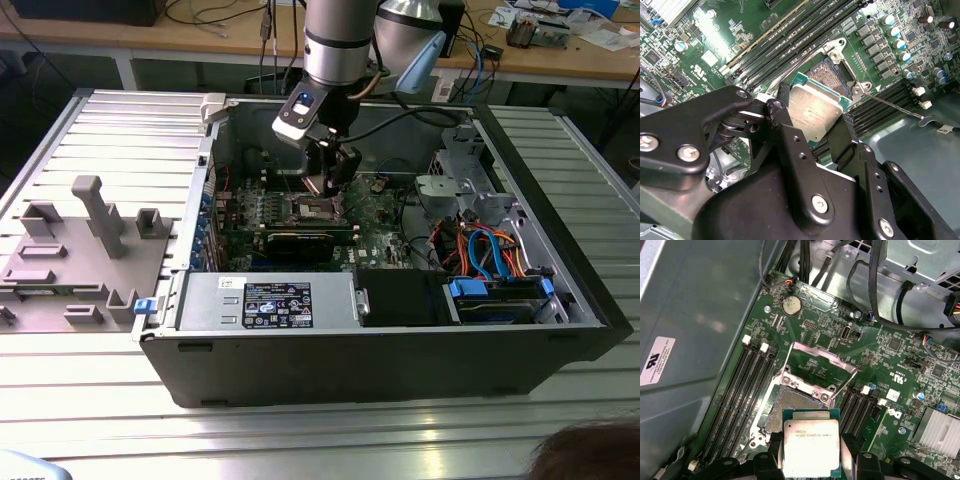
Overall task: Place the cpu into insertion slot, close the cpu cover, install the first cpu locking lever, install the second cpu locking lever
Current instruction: 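Place the cpu into insertion slot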
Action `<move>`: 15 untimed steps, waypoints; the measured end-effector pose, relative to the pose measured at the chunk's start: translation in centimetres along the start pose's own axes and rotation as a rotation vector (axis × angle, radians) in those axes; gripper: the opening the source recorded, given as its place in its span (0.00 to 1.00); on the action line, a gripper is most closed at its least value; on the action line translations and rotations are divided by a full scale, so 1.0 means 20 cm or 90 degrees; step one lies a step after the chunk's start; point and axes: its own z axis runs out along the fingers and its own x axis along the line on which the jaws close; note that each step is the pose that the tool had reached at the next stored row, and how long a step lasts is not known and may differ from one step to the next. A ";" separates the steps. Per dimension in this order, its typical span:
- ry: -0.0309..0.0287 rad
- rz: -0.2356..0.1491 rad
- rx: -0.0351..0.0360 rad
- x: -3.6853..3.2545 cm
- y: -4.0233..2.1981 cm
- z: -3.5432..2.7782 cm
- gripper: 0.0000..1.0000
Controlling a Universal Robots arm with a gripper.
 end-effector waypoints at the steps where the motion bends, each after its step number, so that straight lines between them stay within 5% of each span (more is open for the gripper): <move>1: 0.0000 0.001 0.0000 0.000 0.000 0.000 0.55; 15: 0.0001 0.009 0.0001 0.000 0.000 0.001 0.55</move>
